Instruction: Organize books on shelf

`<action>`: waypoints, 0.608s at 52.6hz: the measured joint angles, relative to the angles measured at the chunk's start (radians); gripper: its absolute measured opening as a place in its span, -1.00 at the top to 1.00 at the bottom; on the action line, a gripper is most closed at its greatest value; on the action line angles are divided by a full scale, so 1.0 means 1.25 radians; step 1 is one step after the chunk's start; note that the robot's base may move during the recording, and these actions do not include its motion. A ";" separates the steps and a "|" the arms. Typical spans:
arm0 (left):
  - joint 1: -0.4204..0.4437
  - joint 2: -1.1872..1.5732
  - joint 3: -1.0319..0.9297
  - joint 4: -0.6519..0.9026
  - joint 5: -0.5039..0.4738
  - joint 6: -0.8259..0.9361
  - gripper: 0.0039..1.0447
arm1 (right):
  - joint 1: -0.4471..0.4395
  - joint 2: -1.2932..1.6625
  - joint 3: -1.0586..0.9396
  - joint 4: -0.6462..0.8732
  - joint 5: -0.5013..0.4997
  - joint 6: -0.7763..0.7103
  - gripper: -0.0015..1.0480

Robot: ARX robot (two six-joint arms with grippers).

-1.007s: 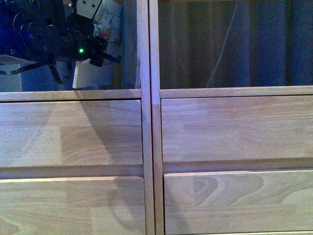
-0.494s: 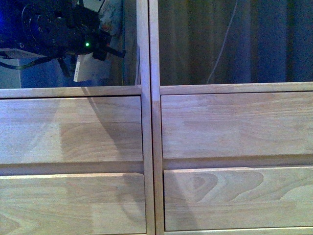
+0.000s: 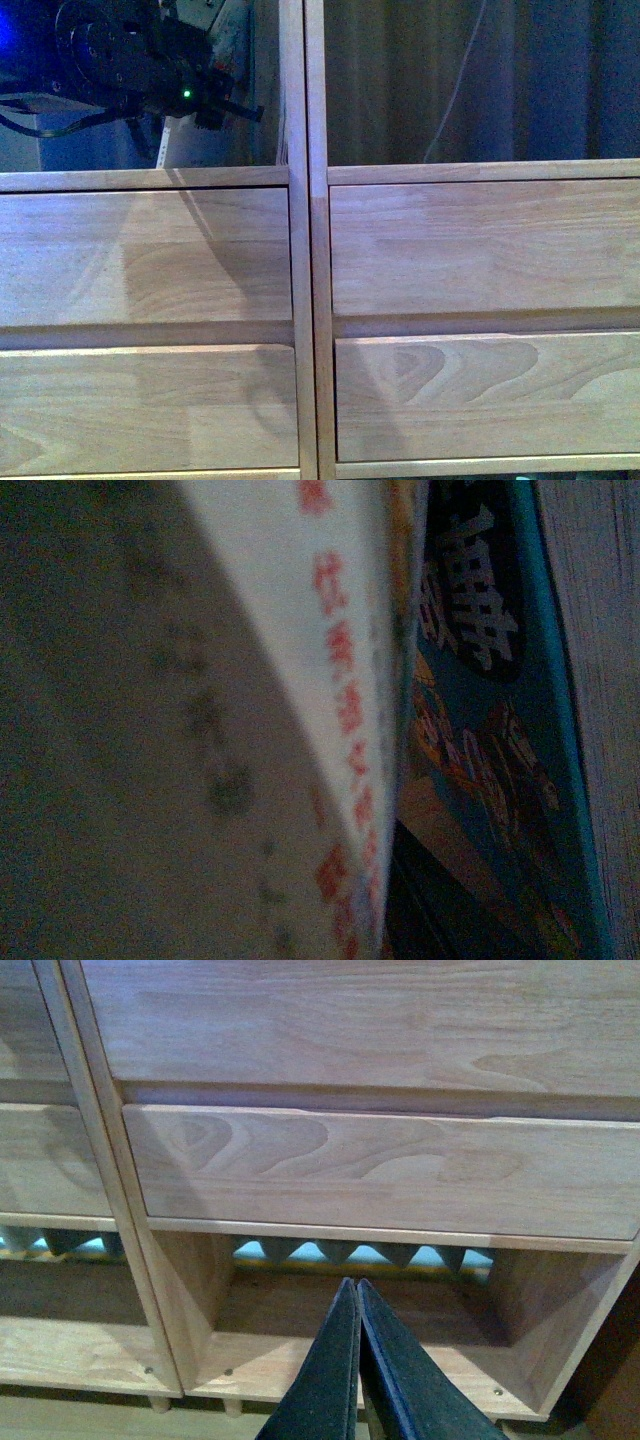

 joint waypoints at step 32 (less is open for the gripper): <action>-0.020 -0.106 -0.175 0.030 -0.018 -0.082 -0.87 | 0.000 -0.005 -0.009 0.002 0.000 0.001 -0.88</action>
